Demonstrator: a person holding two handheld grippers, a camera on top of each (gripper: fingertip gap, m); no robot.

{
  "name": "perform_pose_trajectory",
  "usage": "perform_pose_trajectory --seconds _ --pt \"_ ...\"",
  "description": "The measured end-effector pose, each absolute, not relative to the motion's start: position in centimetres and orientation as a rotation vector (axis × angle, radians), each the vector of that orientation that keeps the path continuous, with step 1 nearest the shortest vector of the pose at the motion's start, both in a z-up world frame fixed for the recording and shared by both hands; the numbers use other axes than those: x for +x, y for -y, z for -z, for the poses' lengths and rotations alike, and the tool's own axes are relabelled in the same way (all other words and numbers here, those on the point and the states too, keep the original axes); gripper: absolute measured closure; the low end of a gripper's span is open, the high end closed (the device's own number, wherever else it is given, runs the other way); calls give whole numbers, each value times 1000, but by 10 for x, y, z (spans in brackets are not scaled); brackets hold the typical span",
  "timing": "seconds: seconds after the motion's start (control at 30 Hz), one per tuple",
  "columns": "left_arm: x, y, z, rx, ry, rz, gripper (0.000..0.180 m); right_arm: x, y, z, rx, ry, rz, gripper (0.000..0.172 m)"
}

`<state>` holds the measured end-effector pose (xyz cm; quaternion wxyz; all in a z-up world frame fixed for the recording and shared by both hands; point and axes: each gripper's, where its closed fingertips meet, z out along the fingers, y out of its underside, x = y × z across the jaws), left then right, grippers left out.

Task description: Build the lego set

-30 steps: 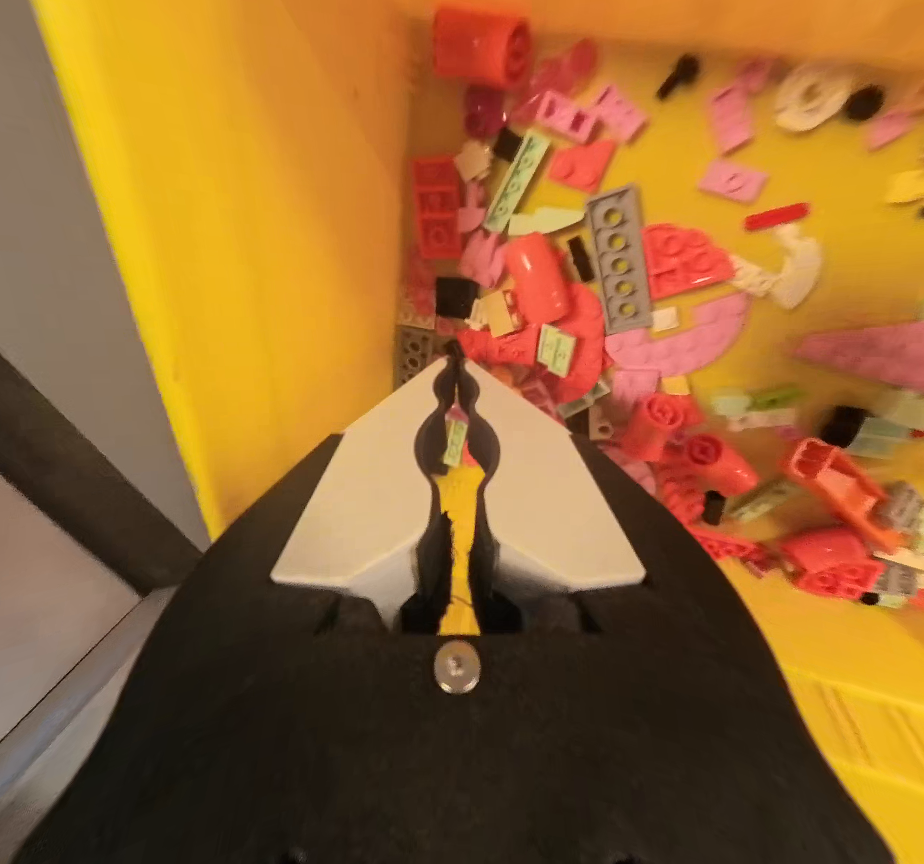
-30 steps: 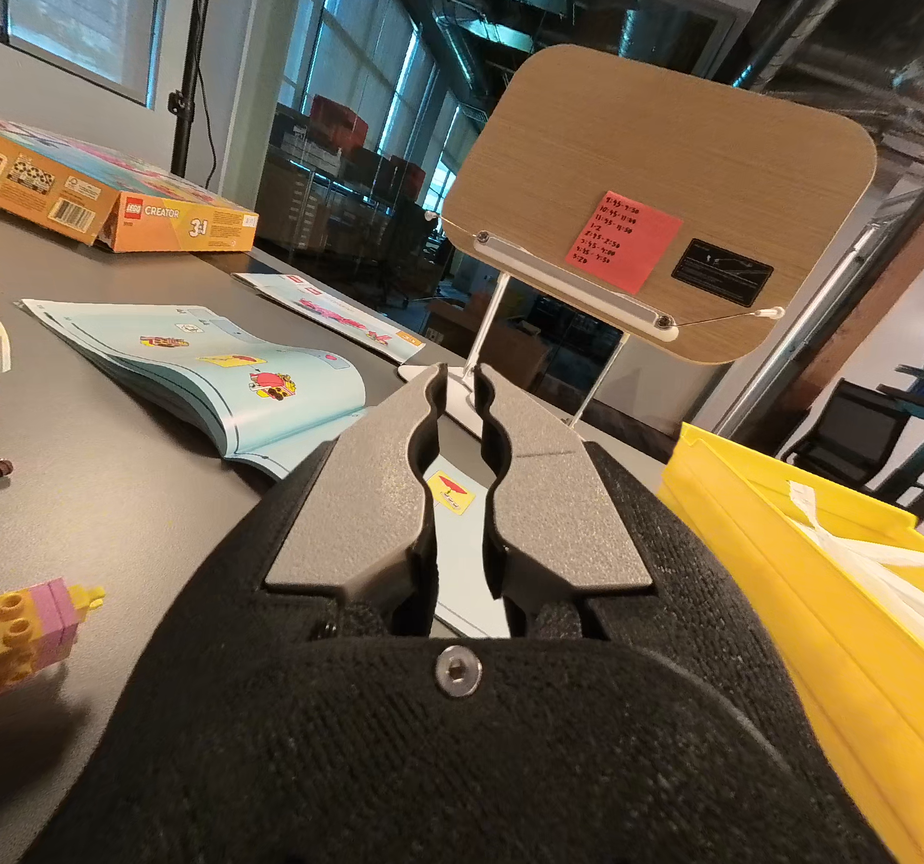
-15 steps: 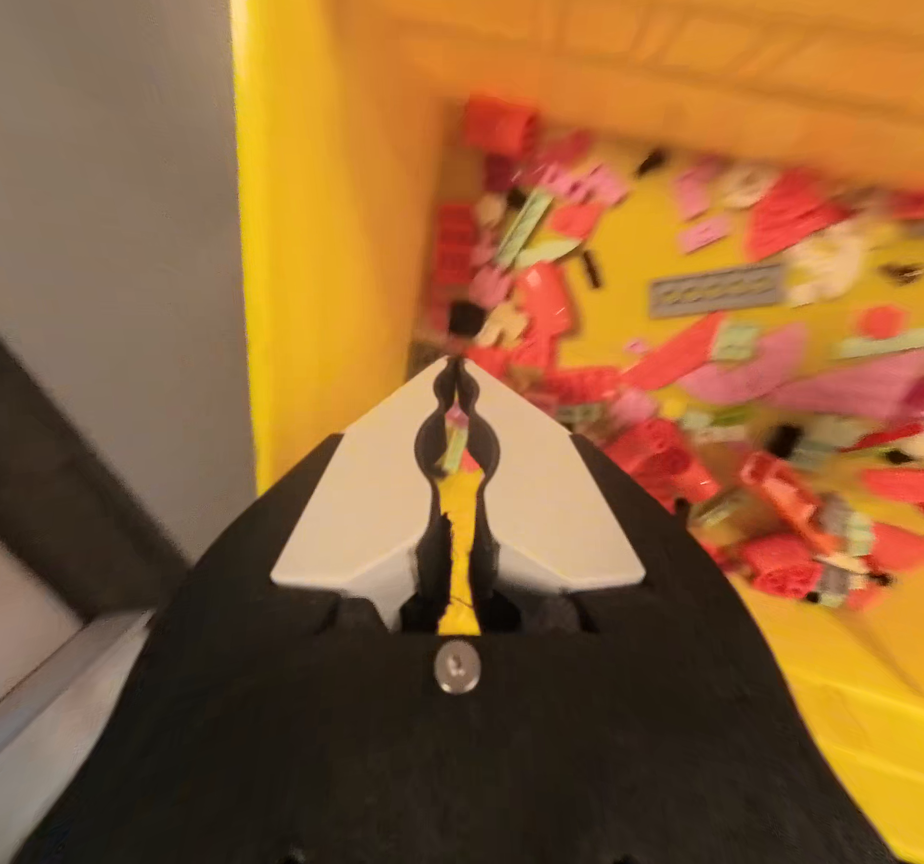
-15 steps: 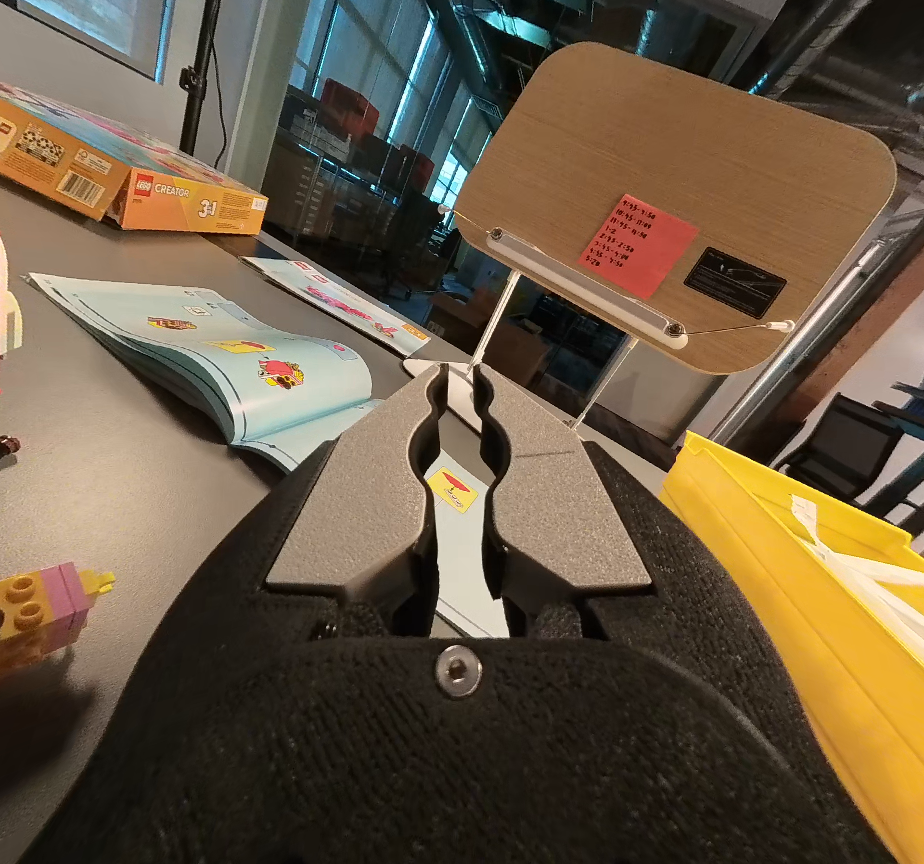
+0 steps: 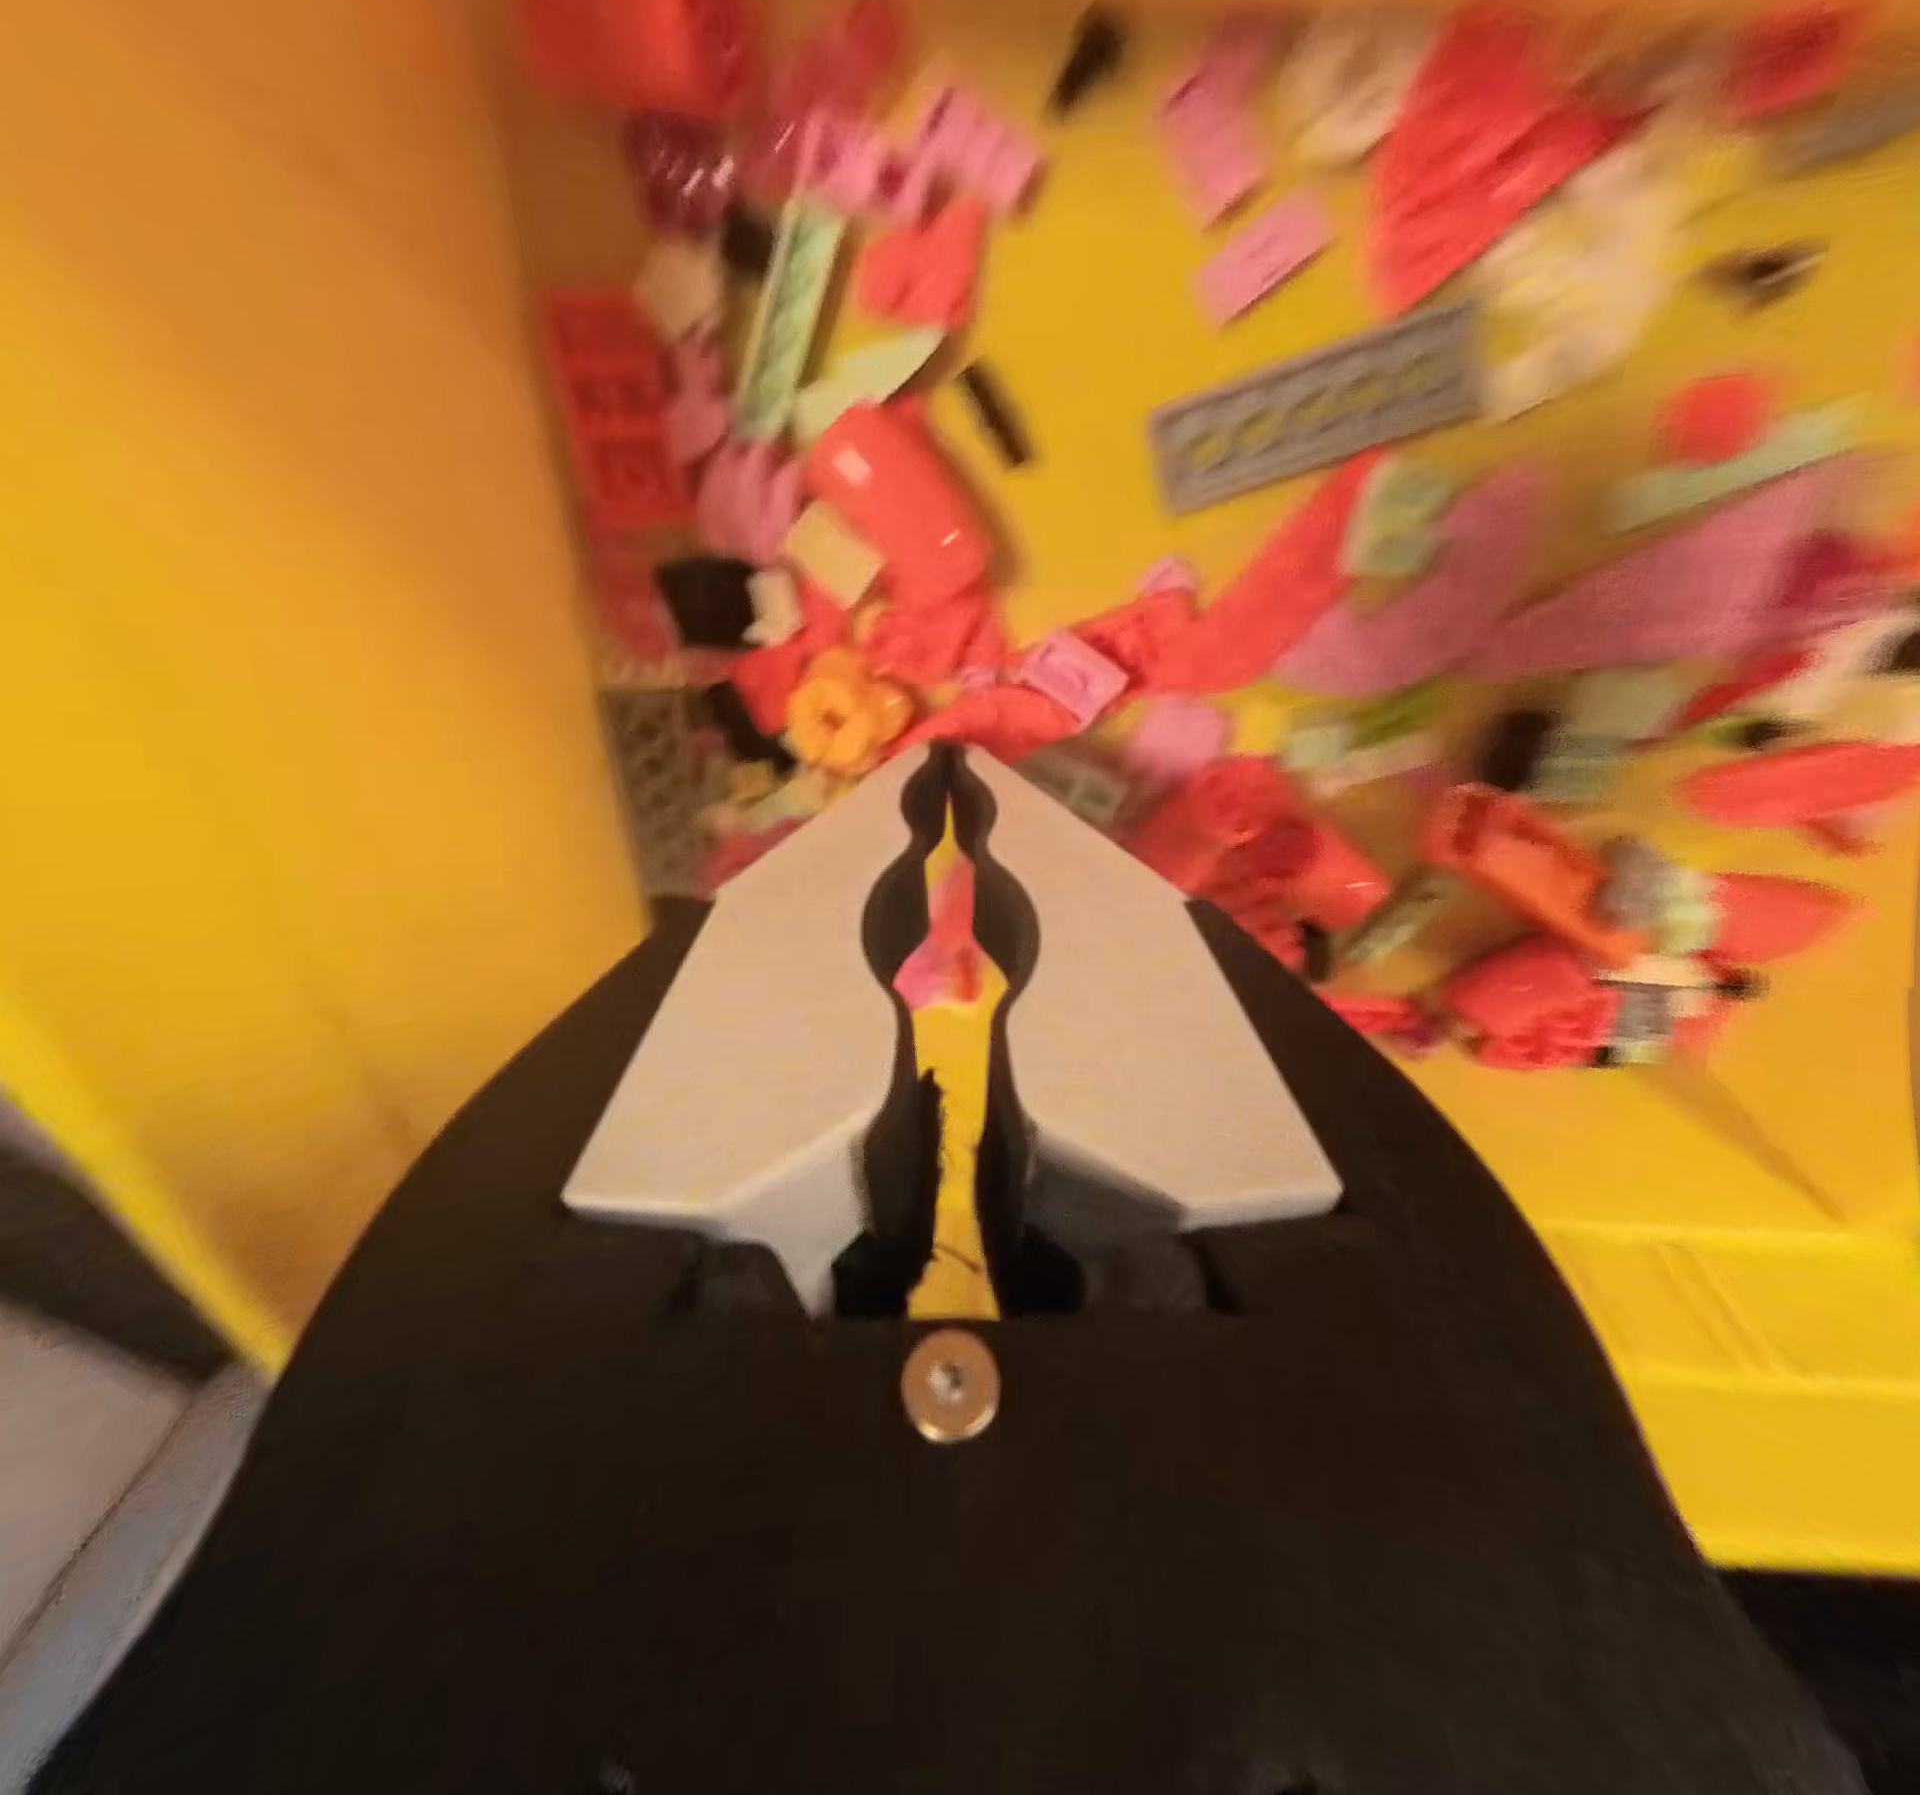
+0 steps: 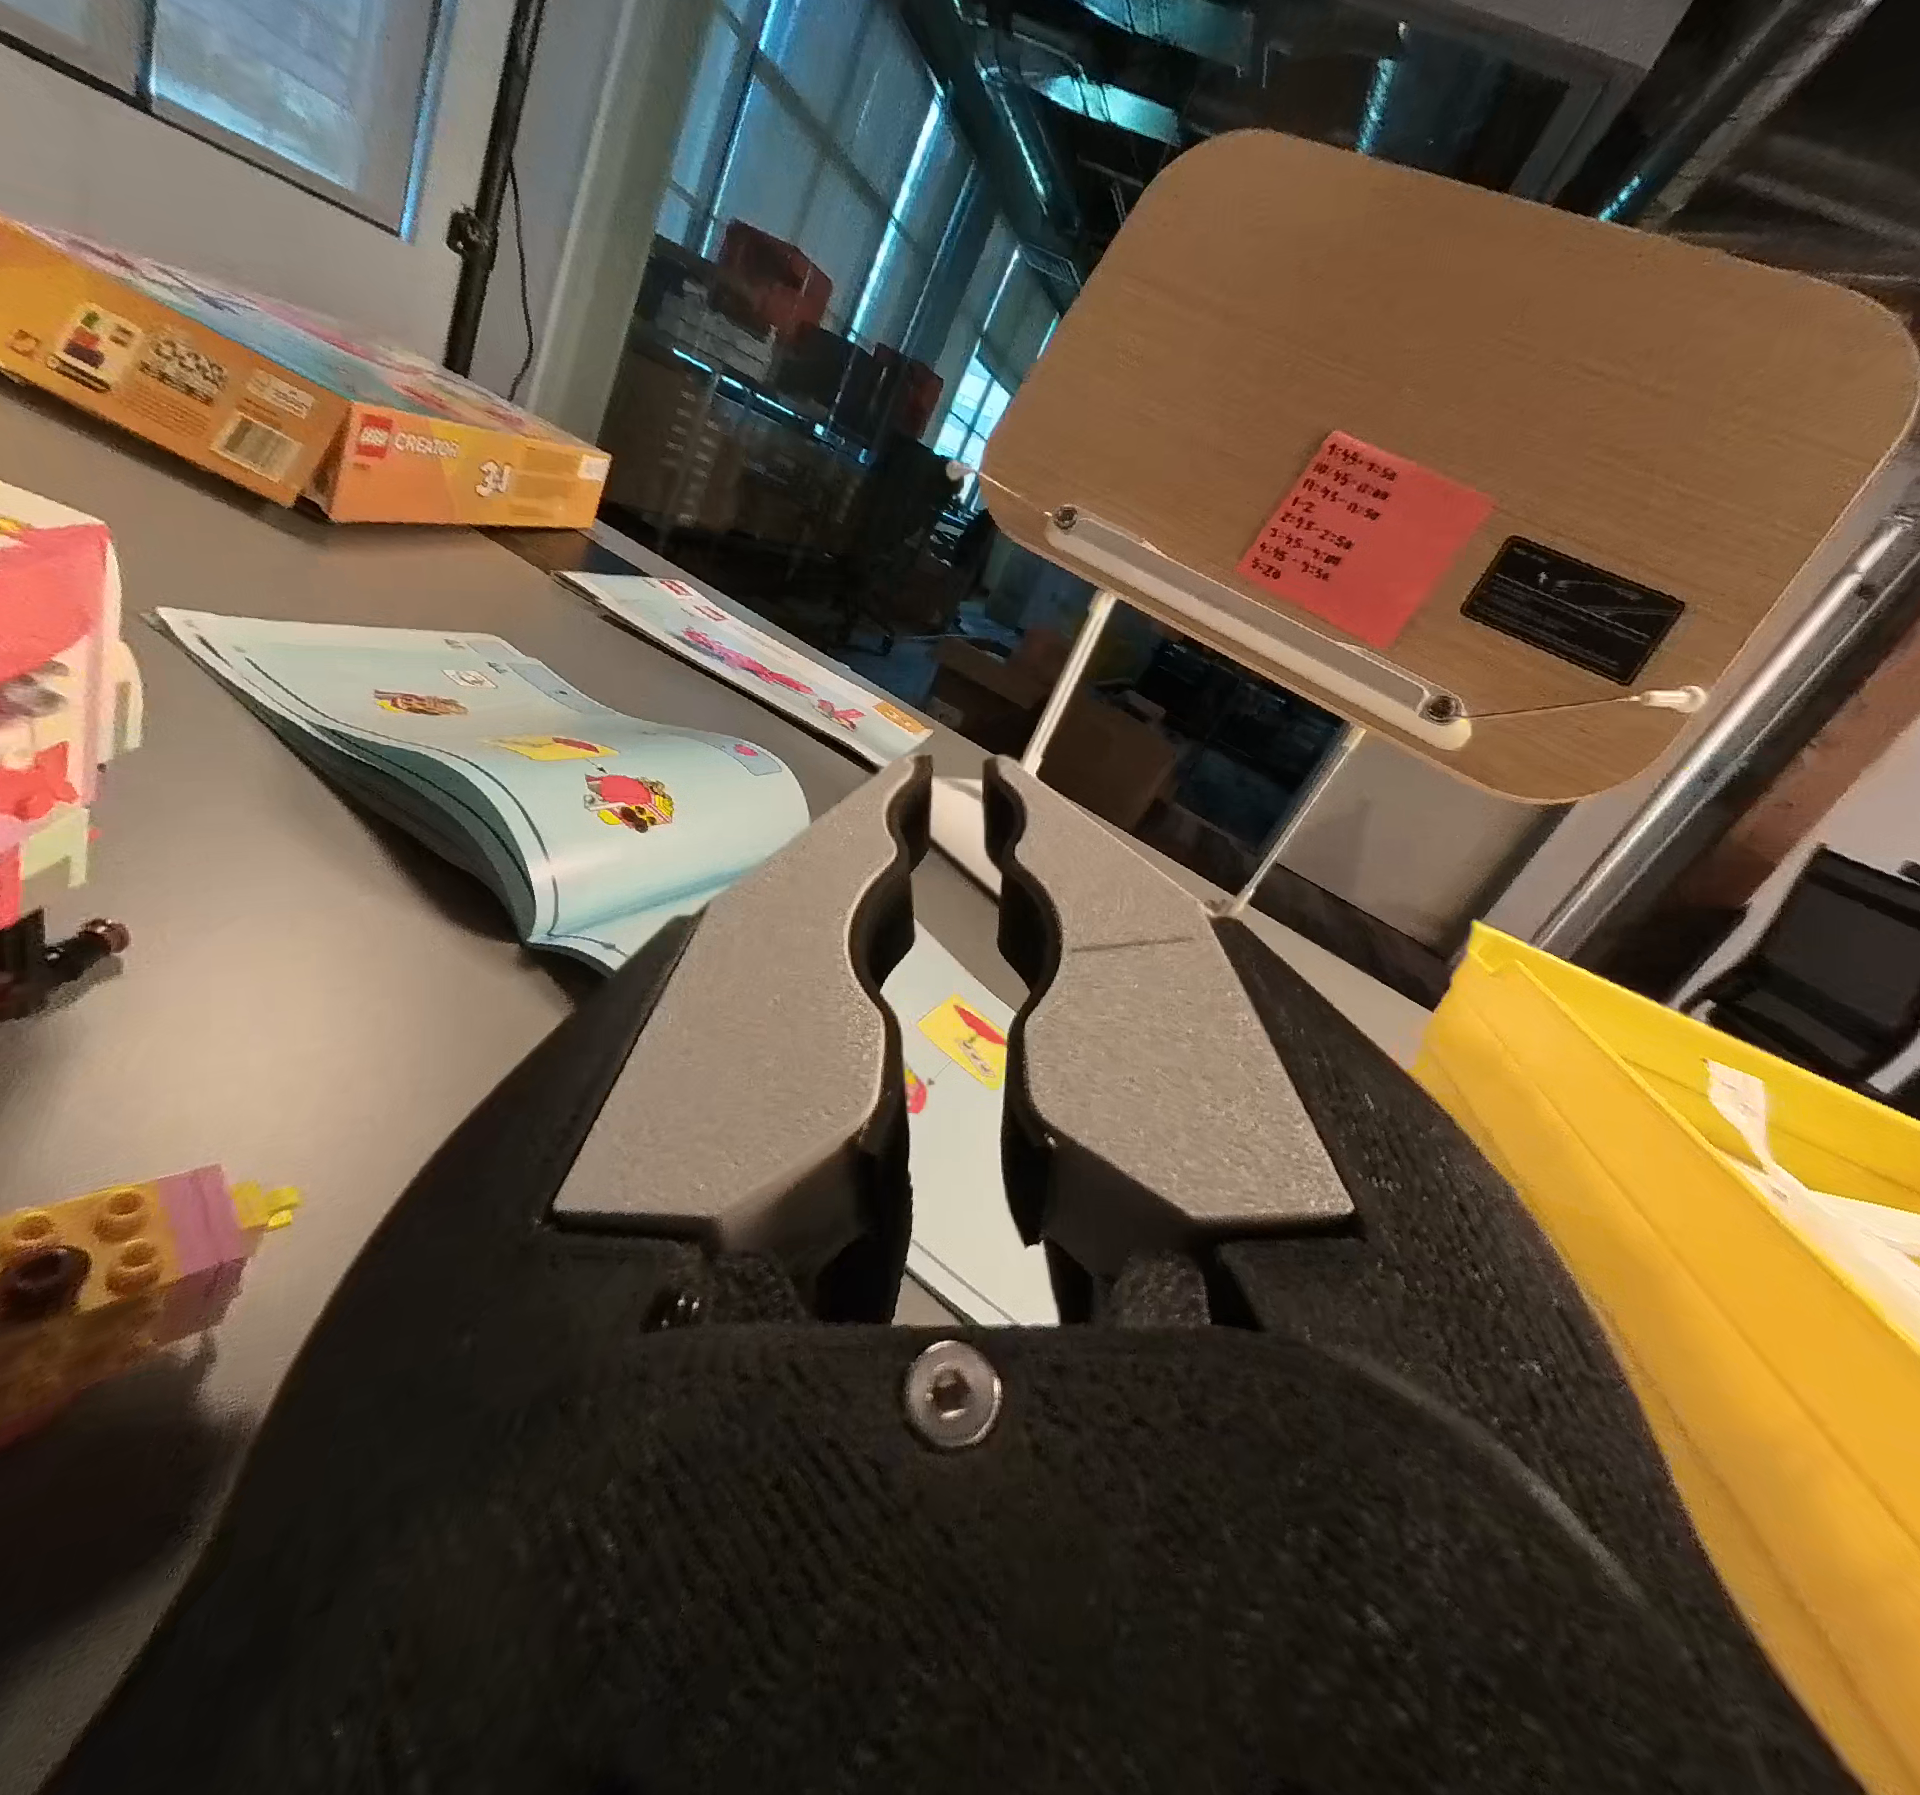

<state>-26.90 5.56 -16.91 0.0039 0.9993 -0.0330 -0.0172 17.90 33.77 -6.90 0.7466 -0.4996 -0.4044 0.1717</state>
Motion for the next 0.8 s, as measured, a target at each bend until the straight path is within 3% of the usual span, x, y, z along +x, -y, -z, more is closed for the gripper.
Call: perform_pose_trajectory --seconds 0.07,0.17,0.2,0.27,0.43,0.8 --pt "-262 -65 163 3200 37 -49 180 181 -339 68 -1100 868 -384 164" --pt "-283 -62 155 3191 21 126 180 182 -340 67 -1103 858 -393 164" --pt "-286 -57 154 3168 12 141 169 182 -340 67 -1103 859 -395 164" --pt "-282 -45 154 3106 -14 96 165 182 -340 67 -1102 863 -393 164" --pt "-287 -19 164 2957 -75 94 178 180 -339 69 -1099 880 -382 164" --pt "-284 -9 178 2910 -162 9 180 177 -337 70 -1095 900 -373 164"
